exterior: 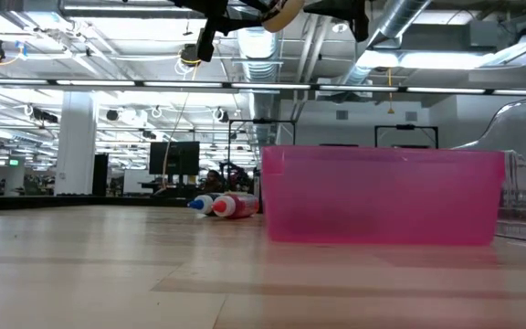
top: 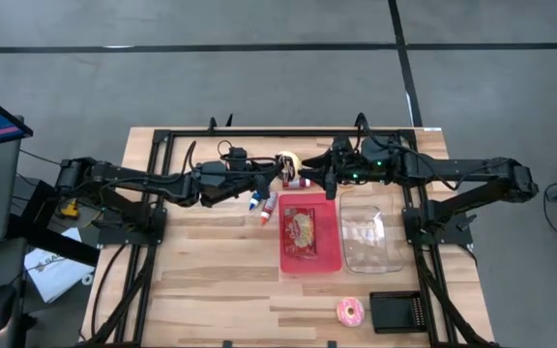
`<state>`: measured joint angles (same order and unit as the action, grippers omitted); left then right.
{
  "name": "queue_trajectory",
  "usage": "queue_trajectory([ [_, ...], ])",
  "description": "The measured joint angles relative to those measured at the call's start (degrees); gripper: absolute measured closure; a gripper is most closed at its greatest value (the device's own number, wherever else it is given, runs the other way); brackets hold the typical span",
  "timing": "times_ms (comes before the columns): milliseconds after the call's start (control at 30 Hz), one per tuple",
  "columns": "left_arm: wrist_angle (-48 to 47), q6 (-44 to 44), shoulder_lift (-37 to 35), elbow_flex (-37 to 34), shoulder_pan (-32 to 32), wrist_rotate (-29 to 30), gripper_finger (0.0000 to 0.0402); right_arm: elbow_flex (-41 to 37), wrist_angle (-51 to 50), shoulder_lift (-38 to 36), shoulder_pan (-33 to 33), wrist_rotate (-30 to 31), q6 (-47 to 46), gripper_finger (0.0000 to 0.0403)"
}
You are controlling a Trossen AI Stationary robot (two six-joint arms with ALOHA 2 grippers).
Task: Pick & Place Food Item
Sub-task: Put the bottom black donut into the black bin
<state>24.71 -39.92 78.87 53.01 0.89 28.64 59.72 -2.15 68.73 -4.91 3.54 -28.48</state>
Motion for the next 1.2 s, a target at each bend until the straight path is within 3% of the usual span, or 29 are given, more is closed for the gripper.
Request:
queue_trajectory([
  [500, -0.02, 0.0, 0.0, 0.0, 0.01, -0.06, 0.0344, 0.0, 0.0, 0.0, -0.04, -0.69, 0.0, 0.0297],
  [1200, -0.2, -0.87, 0.0, -0.02, 0.02, -0.04, 0.033, 0.0, 0.02, 0.0, 0.01, -0.67, -0.01, 0.0347],
])
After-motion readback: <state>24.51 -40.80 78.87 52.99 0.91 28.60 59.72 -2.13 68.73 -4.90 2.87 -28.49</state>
